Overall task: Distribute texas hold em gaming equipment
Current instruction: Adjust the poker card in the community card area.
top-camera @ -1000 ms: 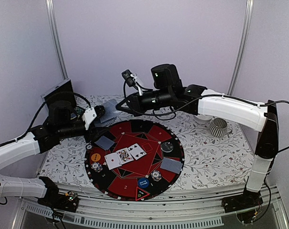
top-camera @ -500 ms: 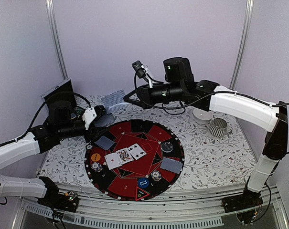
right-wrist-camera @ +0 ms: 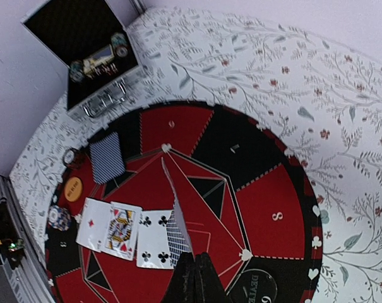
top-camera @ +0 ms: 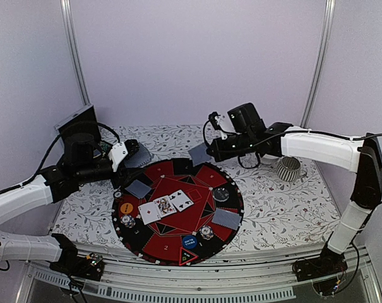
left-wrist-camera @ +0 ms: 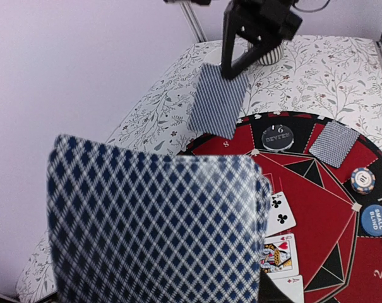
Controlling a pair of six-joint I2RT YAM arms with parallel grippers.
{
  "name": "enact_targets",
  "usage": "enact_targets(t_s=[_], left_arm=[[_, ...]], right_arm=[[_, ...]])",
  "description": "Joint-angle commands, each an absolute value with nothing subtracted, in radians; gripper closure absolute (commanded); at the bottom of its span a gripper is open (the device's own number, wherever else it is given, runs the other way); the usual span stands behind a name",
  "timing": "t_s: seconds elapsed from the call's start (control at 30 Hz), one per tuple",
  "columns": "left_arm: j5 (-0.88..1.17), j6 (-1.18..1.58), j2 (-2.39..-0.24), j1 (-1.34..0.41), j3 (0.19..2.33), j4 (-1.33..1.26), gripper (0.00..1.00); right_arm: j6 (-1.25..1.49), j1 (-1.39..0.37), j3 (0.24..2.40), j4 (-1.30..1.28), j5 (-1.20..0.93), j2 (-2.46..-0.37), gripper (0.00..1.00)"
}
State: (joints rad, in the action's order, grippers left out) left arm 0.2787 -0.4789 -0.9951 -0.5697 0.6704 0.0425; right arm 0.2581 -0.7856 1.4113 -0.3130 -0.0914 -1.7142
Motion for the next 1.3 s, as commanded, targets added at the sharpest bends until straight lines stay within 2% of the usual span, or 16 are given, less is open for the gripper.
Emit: enact_targets(t_s=[0.0,0.5,1.27], left_arm=[[0.278,-0.486,-0.989,-0.585,0.678,0.029,0.57],[0.277,-0.484,-0.990,-0.584,0.678,0.029,0.57],[0.272,-0.488,-0.984,-0.584,0.678,0.031,0.57]], right_arm=[[0.256,-0.794,1.391,-0.382,-0.054,-1.816,0.98],[0.268,-0.838,1.426,-0.423,-0.161,-1.982,0.98],[0.327,-0.881,1.453,-0.403,-0.309,-1.967,0.98]])
